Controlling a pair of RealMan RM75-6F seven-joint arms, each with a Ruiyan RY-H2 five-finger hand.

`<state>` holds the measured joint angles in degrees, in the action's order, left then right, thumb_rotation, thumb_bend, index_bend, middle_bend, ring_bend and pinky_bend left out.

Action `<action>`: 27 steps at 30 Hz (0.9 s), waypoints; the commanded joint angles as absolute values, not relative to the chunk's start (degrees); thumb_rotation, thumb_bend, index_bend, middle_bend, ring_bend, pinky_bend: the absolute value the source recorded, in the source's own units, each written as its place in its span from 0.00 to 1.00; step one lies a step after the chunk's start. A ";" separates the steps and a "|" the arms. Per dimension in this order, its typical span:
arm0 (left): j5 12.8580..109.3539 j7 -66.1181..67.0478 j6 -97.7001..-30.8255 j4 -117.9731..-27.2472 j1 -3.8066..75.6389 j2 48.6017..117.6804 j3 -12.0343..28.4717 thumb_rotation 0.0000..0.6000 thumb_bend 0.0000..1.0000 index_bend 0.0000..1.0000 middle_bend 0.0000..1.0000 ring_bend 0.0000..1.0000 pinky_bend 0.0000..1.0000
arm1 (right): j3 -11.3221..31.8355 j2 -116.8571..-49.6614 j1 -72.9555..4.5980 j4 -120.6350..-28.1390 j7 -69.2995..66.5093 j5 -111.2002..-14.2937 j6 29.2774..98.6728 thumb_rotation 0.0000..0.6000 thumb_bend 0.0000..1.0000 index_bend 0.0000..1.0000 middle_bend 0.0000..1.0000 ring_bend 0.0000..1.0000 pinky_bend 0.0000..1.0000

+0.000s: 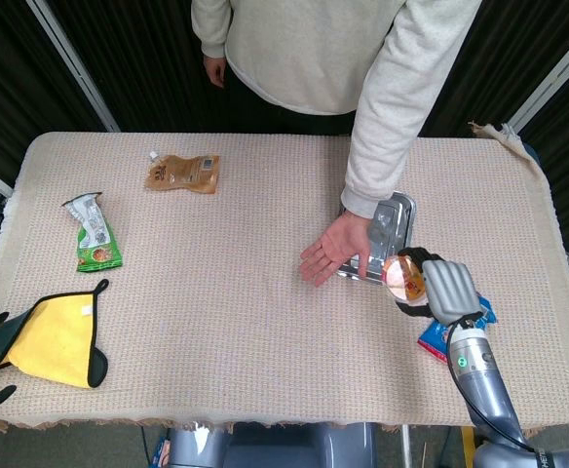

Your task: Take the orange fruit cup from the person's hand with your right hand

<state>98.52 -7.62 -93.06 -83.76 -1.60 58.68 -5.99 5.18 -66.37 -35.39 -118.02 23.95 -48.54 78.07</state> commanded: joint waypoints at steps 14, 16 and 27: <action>98.31 -7.64 -93.21 -83.62 -1.71 58.92 -5.81 1.00 0.00 0.02 0.00 0.00 0.00 | 2.37 -75.15 -31.50 -103.90 24.84 -47.24 72.43 1.00 0.19 0.30 0.14 0.04 0.12; 98.37 -7.74 -93.15 -83.55 -1.68 58.88 -5.86 1.00 0.00 0.01 0.00 0.00 0.00 | 2.08 -74.47 -31.61 -104.37 26.14 -46.05 70.98 1.00 0.16 0.19 0.05 0.00 0.03; 98.50 -7.57 -93.31 -83.48 -1.71 58.92 -5.85 1.00 0.00 0.02 0.00 0.00 0.00 | 0.11 -72.49 -30.04 -105.34 30.96 -54.27 75.35 1.00 0.12 0.05 0.00 0.00 0.00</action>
<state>98.50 -7.58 -93.31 -83.49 -1.71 58.92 -5.86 0.81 -73.31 -30.77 -104.66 30.09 -51.83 73.78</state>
